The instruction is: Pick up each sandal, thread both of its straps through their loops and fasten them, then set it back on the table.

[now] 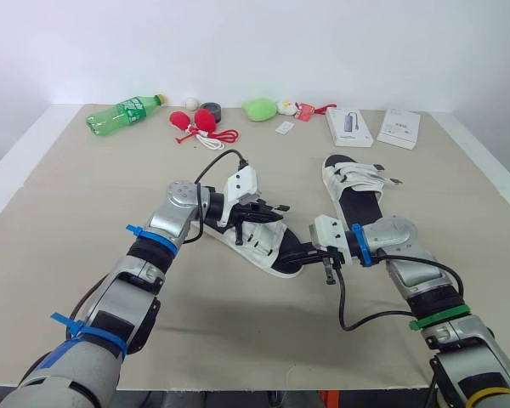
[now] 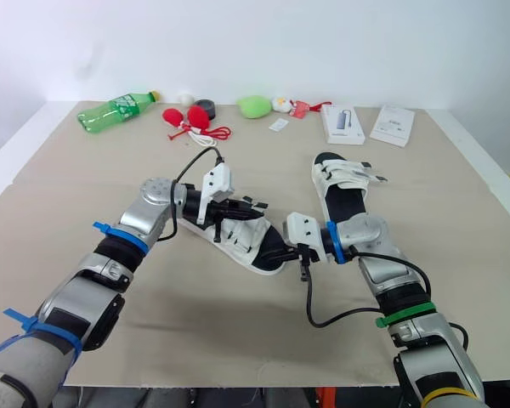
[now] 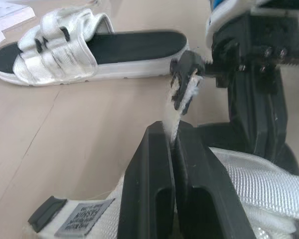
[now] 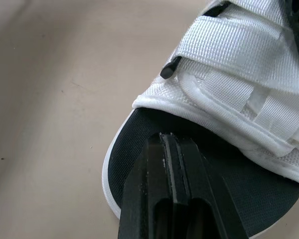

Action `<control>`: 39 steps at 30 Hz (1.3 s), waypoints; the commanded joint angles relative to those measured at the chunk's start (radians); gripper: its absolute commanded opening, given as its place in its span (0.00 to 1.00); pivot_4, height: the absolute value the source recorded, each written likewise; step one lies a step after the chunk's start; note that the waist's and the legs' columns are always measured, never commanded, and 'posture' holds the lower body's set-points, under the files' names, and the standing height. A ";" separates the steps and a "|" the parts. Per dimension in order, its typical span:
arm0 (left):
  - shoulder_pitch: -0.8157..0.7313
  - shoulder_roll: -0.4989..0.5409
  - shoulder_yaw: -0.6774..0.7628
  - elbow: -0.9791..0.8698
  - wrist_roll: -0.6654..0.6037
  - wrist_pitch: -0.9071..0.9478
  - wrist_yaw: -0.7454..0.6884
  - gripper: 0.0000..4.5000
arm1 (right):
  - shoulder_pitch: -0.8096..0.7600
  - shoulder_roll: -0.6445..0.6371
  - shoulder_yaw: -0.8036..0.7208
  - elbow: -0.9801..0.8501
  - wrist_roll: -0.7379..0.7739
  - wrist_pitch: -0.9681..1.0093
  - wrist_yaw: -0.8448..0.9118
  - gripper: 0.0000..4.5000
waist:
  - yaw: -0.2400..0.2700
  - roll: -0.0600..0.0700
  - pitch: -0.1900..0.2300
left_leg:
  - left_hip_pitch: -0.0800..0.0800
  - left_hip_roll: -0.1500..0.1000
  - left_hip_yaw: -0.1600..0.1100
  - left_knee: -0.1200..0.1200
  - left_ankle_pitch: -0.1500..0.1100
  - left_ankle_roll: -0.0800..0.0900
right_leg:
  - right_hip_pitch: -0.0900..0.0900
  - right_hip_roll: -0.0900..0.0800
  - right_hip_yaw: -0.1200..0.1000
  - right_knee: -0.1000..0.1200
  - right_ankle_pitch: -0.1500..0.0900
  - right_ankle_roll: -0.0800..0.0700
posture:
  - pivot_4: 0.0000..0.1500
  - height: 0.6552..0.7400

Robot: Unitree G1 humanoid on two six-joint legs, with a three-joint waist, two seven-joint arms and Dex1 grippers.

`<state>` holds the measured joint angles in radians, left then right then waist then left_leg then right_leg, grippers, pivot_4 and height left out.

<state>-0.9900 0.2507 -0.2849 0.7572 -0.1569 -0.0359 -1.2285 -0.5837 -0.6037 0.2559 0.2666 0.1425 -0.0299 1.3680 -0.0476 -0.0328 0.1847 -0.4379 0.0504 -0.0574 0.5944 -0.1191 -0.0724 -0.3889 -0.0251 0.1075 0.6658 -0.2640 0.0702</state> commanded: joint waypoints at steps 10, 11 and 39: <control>-0.036 0.078 0.048 -0.061 0.097 -0.171 0.042 0.60 | 0.028 -0.010 0.021 -0.012 -0.023 0.012 0.003 0.00 | -0.001 0.000 0.000 | 0.000 0.000 0.000 -0.002 0.000 0.000 | -0.002 0.000 0.000 0.000 0.000 0.000 | 1.00 1.00; -0.028 0.095 0.056 -0.098 0.087 -0.159 0.030 0.60 | 0.028 -0.011 0.020 -0.011 -0.023 0.012 0.002 0.00 | -0.003 0.000 0.000 | -0.001 0.000 0.000 -0.003 0.000 0.000 | -0.002 0.000 0.000 0.000 0.000 0.000 | 1.00 1.00; -0.291 -0.016 -0.007 0.381 0.153 0.161 -0.174 0.02 | 0.047 0.001 0.018 -0.027 -0.024 0.019 -0.029 0.00 | -0.026 0.000 0.000 | -0.001 0.000 -0.002 -0.007 0.000 0.000 | -0.003 0.001 -0.001 0.000 -0.001 0.004 | 1.00 1.00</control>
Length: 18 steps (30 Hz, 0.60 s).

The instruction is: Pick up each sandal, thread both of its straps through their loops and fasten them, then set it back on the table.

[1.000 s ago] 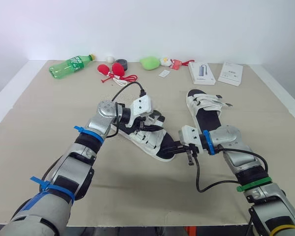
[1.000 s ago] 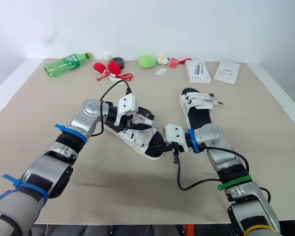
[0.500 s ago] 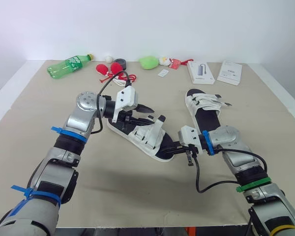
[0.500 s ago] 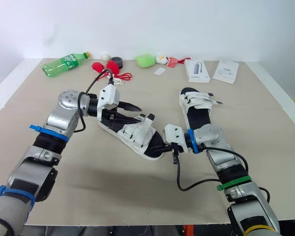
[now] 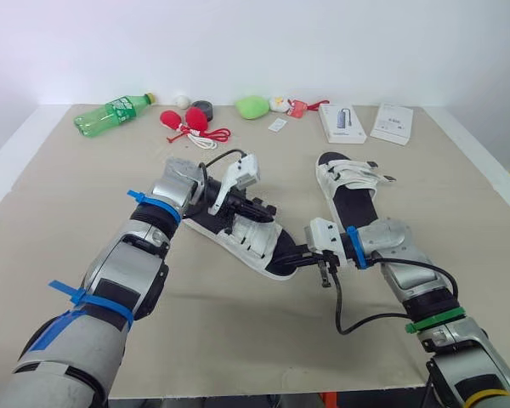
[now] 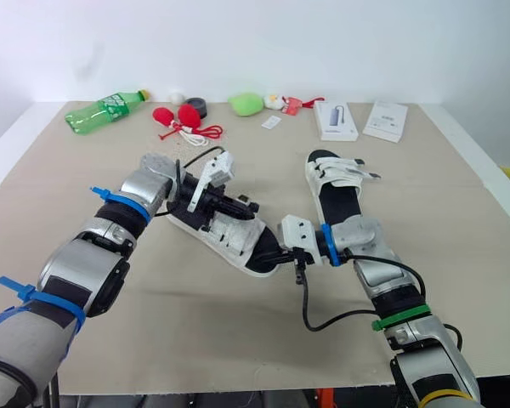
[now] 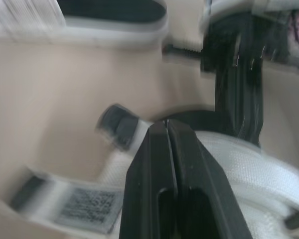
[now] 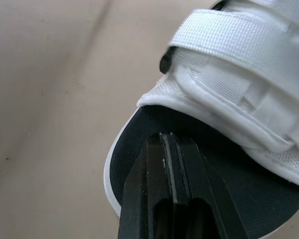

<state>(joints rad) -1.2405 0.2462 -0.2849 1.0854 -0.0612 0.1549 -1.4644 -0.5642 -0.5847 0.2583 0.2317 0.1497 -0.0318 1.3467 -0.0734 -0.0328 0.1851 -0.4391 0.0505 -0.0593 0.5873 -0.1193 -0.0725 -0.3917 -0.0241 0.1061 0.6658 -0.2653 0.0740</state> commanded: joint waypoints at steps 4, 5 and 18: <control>-0.059 -0.031 0.010 0.110 0.099 -0.051 0.178 0.02 | 0.031 -0.021 0.017 0.005 -0.029 0.024 -0.010 0.00 | -0.001 0.000 0.000 | 0.001 0.000 0.000 0.000 0.000 0.000 | 0.001 0.000 0.000 0.000 0.000 0.000 | 1.00 1.00; -0.063 -0.036 0.019 0.120 0.101 -0.048 0.204 0.02 | 0.031 -0.022 0.018 0.005 -0.029 0.024 -0.010 0.00 | -0.001 0.000 0.000 | 0.001 0.000 0.000 0.000 0.000 0.000 | 0.001 0.000 0.000 0.000 0.000 0.000 | 1.00 1.00; -0.082 0.014 0.265 -0.020 -0.046 -0.168 0.304 0.02 | 0.016 -0.020 0.016 0.023 -0.025 0.014 -0.004 0.00 | -0.001 0.000 0.001 | 0.000 0.000 0.000 0.000 0.000 0.000 | 0.000 0.000 0.000 0.000 0.001 0.001 | 1.00 1.00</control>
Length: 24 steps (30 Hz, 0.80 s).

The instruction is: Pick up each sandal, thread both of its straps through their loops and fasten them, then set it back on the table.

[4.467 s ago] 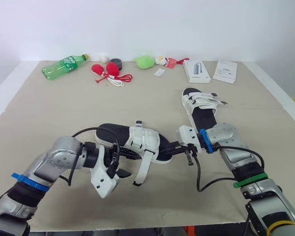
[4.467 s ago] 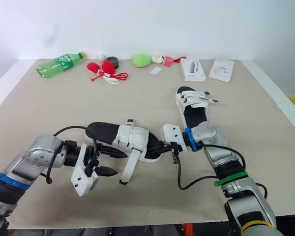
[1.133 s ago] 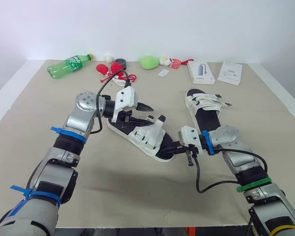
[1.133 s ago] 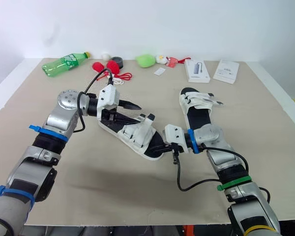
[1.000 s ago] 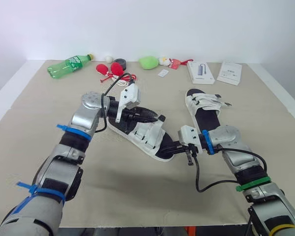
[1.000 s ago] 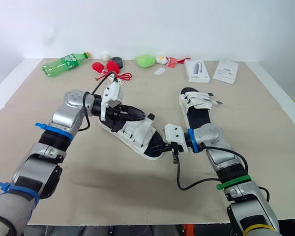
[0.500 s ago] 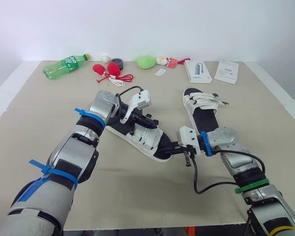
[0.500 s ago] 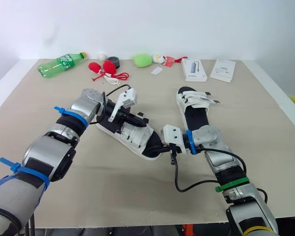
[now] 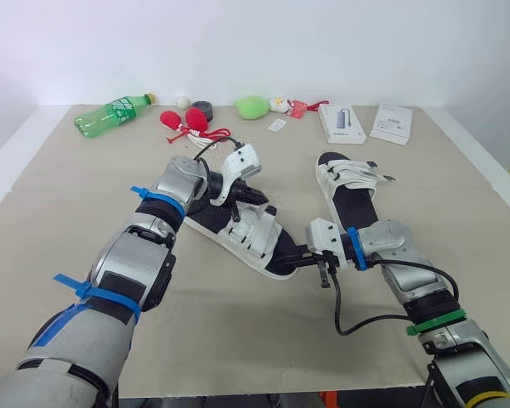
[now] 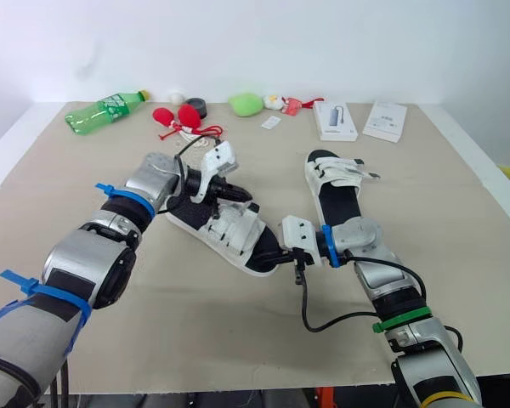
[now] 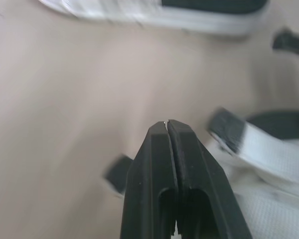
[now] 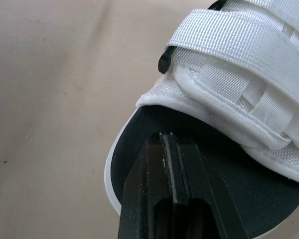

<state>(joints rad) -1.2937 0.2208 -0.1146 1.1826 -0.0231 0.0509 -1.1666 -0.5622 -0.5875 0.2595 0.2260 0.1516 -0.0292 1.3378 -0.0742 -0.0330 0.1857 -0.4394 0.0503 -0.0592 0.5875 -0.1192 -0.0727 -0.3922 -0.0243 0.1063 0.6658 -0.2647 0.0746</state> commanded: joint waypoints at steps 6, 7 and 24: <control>0.234 0.207 0.089 -0.402 -0.066 -0.279 -0.037 0.02 | 0.018 -0.020 -0.075 0.007 0.070 0.064 -0.016 0.00 | -0.003 0.006 -0.003 | 0.003 0.000 0.001 -0.004 0.000 0.000 | 0.001 0.000 0.002 0.000 -0.001 -0.001 | 1.00 1.00; 0.289 0.225 0.090 -0.439 -0.080 -0.287 -0.052 0.02 | 0.019 -0.021 -0.102 -0.008 0.112 0.102 -0.014 0.00 | -0.001 0.006 -0.003 | 0.003 0.000 0.001 -0.005 0.000 -0.001 | 0.001 0.000 0.002 0.000 -0.002 -0.001 | 1.00 1.00; 0.417 0.207 -0.016 -0.450 -0.054 -0.437 -0.130 0.98 | 0.233 -0.159 -0.466 -0.128 0.400 0.271 -0.017 0.99 | 0.028 0.003 0.000 | -0.001 0.000 0.001 -0.001 0.000 0.000 | 0.000 -0.001 0.000 0.000 -0.002 0.000 | 1.00 1.00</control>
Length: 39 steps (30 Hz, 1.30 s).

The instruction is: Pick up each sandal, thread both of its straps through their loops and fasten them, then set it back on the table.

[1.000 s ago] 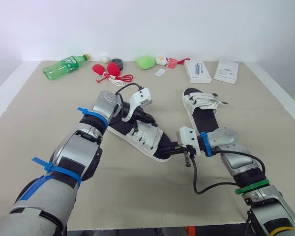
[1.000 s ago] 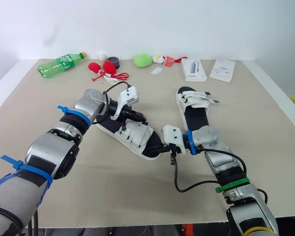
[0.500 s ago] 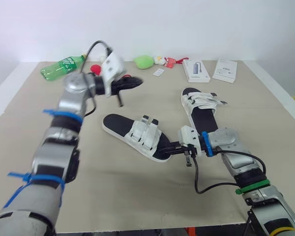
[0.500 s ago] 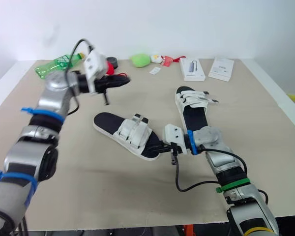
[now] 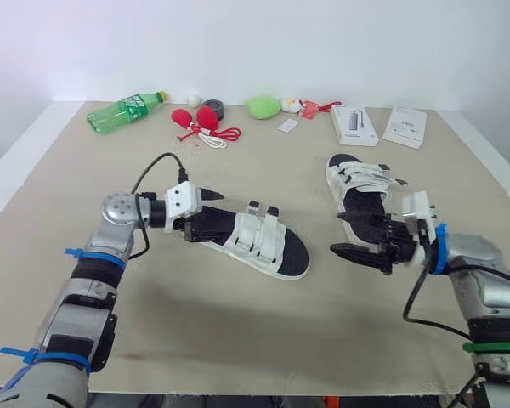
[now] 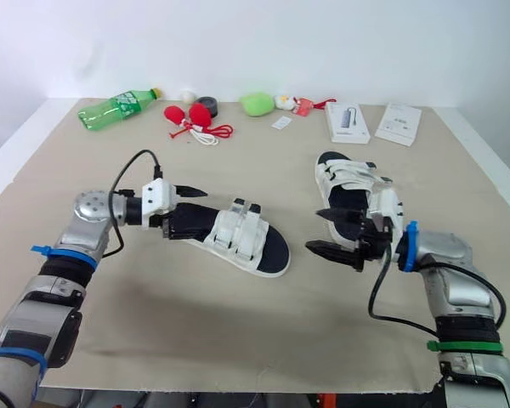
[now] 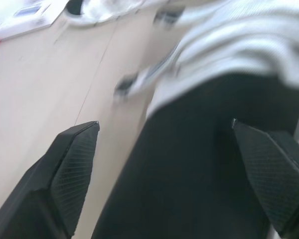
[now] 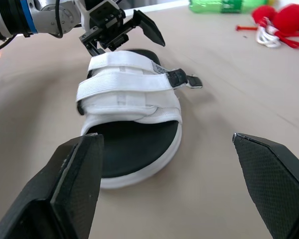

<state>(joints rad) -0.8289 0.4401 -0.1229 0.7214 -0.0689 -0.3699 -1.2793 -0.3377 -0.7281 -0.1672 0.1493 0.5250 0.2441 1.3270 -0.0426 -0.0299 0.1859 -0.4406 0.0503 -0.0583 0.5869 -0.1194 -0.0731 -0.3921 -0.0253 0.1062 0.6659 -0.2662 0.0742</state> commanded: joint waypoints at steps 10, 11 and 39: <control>-0.123 -0.095 -0.040 0.156 -0.006 0.010 -0.090 0.98 | 0.039 0.000 -0.043 -0.090 0.041 -0.029 -0.012 0.99 | -0.008 0.000 0.000 | 0.000 0.000 0.000 0.000 0.000 0.000 | 0.000 0.000 0.000 0.000 0.000 0.001 | 1.00 1.00; -0.128 -0.102 -0.040 0.168 -0.004 0.012 -0.089 0.98 | 0.039 0.000 -0.043 -0.089 0.042 -0.031 -0.012 0.99 | -0.008 0.000 0.000 | 0.000 0.000 0.000 0.000 0.000 0.000 | 0.000 0.000 0.000 0.000 0.000 0.001 | 1.00 1.00; 0.011 -0.059 0.310 -0.405 0.109 0.860 1.003 0.08 | -0.089 0.120 0.019 0.028 -0.053 -0.119 -0.164 1.00 | -0.017 0.001 0.001 | 0.000 0.000 -0.001 -0.001 0.000 0.000 | -0.001 0.000 0.000 0.000 -0.001 0.001 | 1.00 1.00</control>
<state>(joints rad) -0.8155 0.3791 0.1401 0.3965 0.0155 0.4262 -0.4023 -0.3970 -0.6108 -0.1510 0.1719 0.4833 0.1550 1.1703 -0.0596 -0.0285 0.1871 -0.4408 0.0504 -0.0592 0.5861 -0.1196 -0.0728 -0.3929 -0.0250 0.1061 0.6664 -0.2666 0.0752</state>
